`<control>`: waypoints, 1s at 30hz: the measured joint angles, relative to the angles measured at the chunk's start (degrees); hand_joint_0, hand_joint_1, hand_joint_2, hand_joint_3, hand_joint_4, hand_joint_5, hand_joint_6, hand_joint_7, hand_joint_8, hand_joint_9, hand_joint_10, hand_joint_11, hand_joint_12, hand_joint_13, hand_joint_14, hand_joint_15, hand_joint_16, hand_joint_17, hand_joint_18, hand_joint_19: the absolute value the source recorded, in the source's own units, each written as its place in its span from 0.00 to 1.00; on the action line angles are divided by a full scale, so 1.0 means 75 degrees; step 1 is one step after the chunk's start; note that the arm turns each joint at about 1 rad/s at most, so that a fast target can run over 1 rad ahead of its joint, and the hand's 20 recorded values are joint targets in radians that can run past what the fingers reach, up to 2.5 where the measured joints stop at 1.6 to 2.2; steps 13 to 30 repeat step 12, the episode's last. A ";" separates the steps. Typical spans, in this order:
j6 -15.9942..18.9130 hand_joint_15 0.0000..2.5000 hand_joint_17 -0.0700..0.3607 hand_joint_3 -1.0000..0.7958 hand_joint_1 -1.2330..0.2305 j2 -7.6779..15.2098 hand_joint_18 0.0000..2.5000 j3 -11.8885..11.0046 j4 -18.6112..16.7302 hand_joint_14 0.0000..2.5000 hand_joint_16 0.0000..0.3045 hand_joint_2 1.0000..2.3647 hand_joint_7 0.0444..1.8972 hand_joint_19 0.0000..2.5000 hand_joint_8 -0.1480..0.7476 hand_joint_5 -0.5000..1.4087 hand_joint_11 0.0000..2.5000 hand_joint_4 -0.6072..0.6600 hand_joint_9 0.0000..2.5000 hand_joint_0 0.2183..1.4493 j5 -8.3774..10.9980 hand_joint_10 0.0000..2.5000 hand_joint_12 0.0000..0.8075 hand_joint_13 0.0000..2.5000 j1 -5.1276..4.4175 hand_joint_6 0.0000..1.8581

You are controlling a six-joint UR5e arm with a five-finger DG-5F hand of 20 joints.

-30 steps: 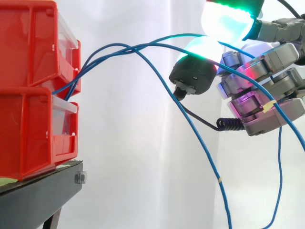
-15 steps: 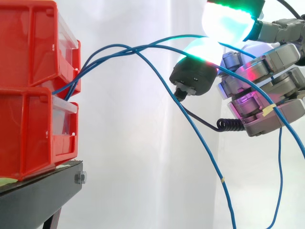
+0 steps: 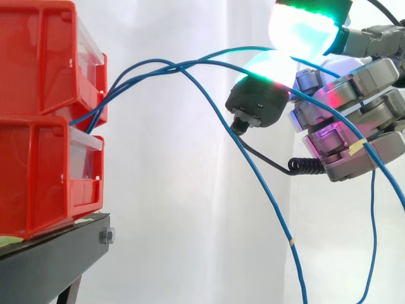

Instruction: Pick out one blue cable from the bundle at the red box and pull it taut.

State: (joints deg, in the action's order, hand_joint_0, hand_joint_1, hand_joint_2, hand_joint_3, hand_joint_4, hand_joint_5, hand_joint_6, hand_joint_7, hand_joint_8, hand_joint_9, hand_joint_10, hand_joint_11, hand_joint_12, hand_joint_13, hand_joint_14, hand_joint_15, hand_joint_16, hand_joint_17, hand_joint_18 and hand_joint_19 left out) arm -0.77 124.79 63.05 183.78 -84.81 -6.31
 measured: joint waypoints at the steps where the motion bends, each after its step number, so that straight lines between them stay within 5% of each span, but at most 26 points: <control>1: -0.0001 0.50 0.43 0.42 0.29 0.0000 0.52 -0.0001 0.0000 0.46 0.17 0.00 0.54 0.58 0.39 0.24 0.79 0.39 0.71 0.34 0.0001 0.00 0.39 0.55 -0.0001 0.48; 30: -0.0001 0.51 0.43 0.42 0.29 0.0001 0.52 0.0006 0.0000 0.46 0.17 0.00 0.54 0.57 0.40 0.24 0.79 0.39 0.71 0.34 0.0001 0.00 0.40 0.55 0.0001 0.48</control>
